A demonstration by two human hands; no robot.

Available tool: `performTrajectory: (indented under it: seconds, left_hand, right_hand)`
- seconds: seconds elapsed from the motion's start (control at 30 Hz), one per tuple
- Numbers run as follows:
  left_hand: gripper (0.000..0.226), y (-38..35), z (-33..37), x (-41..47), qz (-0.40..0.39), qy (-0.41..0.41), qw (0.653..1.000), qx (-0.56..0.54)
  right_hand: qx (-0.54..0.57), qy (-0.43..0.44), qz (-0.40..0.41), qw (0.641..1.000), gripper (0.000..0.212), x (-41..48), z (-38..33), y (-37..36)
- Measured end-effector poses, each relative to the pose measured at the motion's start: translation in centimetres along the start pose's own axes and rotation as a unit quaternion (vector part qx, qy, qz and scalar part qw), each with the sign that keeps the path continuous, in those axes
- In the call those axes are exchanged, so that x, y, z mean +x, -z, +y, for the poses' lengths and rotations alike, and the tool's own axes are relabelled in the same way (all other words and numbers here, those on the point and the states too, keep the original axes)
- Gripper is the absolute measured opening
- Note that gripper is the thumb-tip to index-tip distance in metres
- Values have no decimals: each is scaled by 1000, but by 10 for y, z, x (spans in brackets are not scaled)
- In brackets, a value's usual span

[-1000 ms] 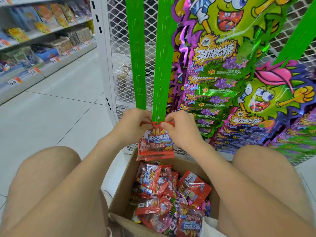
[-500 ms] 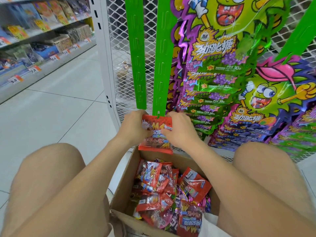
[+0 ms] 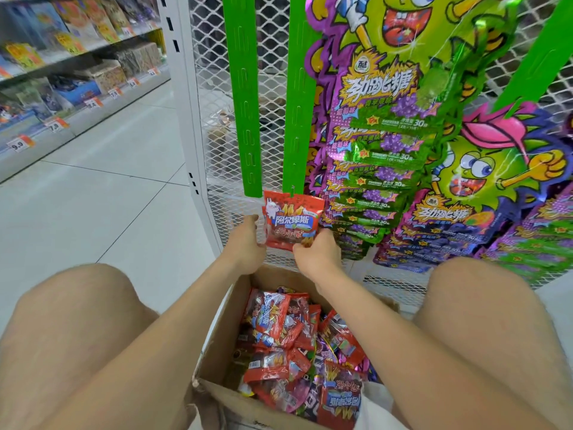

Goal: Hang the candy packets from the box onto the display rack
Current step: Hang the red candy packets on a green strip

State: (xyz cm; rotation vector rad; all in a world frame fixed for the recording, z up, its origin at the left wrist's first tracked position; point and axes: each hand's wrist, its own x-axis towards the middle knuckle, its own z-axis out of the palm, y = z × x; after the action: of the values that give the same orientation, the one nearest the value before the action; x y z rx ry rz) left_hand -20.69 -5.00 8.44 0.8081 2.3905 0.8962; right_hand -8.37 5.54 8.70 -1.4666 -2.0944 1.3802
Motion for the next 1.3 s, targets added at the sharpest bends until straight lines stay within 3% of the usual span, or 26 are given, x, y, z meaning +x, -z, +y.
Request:
performTrajectory:
  seconds: [0.13,0.27,0.47,0.57,0.67,0.73,0.83,1.03,1.2,1.3]
  left_hand:
    - [86,-2,-9,2,-60,1,998,-3]
    - [93,-6,-16,12,-63,-22,998,-16]
    - [79,-8,-11,23,27,-10,997,-70]
    - [79,-12,-14,27,5,-36,996,-77]
    - [69,-17,-14,30,5,-36,996,-86]
    - [49,-17,-13,33,31,-25,994,-100]
    - [31,-14,-16,38,68,-13,992,-110]
    - [47,-12,-27,34,104,-21,991,-88]
    - [69,-13,-27,36,96,-10,990,-104]
    - [75,-16,-24,38,88,-3,990,-110]
  right_hand:
    - [-16,-9,-62,998,36,5,12,-10]
    - [-27,14,-103,994,21,16,26,-22]
    - [-38,38,-24,998,25,25,33,-22]
    - [-107,71,-27,991,22,28,36,-23]
    - [-160,71,-85,981,42,31,33,-25]
    - [-171,70,-126,975,58,35,29,-26]
    - [-140,71,-165,974,65,43,24,-30]
    - [-66,51,-176,981,57,41,10,-33]
    - [-99,14,-154,983,52,39,5,-26]
    - [-116,-17,-175,978,29,34,10,-21]
